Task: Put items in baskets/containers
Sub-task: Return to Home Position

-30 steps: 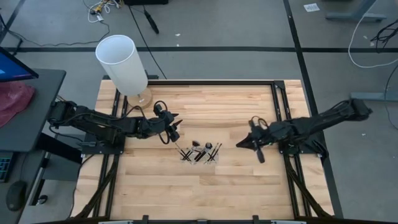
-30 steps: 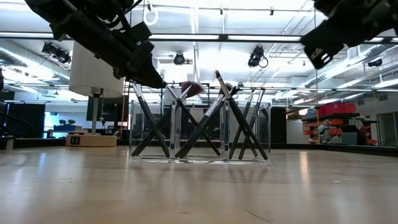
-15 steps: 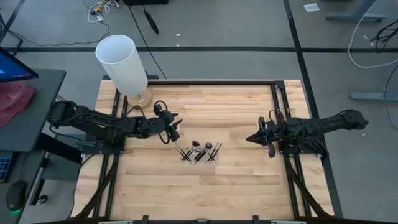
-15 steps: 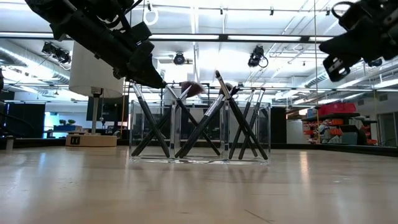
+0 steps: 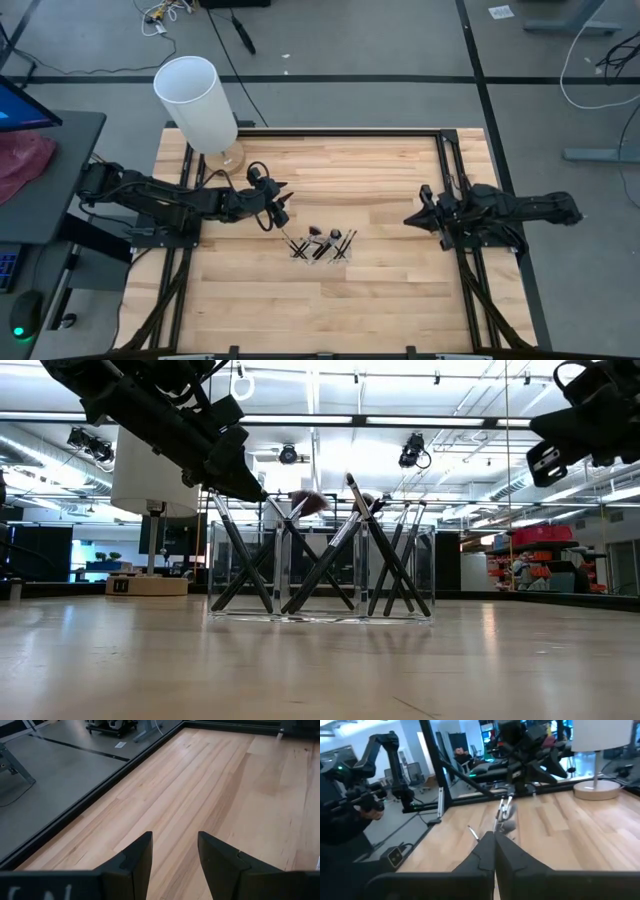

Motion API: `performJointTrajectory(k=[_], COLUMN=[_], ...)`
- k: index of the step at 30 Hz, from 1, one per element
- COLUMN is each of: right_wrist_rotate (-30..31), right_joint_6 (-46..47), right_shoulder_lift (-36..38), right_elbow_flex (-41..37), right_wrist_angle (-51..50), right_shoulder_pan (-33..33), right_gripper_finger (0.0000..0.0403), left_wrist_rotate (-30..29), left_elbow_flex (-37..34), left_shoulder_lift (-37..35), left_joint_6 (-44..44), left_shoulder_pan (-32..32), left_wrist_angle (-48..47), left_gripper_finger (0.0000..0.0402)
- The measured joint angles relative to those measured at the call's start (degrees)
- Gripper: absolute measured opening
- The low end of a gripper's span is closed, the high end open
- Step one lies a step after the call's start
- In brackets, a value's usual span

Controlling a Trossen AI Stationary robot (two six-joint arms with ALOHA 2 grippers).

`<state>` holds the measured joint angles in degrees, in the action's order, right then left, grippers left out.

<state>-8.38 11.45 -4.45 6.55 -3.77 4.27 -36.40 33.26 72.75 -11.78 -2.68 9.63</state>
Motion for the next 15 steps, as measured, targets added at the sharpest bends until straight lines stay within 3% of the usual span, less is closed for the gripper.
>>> performJointTrajectory(k=[7,15], right_wrist_rotate=[-0.2,-1.1], right_joint_6=[-1.3,-2.2], right_shoulder_lift=[4.5,4.4], right_elbow_flex=[-0.8,-5.6], right_wrist_angle=[-4.5,6.3], right_shoulder_pan=[-2.3,-2.5], right_gripper_finger=[0.0002,0.0001], left_wrist_rotate=[0.0,0.0], left_elbow_flex=[0.0,0.0], left_shoulder_lift=[0.0,0.0], left_joint_6=[-0.8,-0.8], left_shoulder_pan=[0.0,0.0], left_wrist_angle=[0.0,0.5], left_gripper_finger=[0.0161,0.0161])
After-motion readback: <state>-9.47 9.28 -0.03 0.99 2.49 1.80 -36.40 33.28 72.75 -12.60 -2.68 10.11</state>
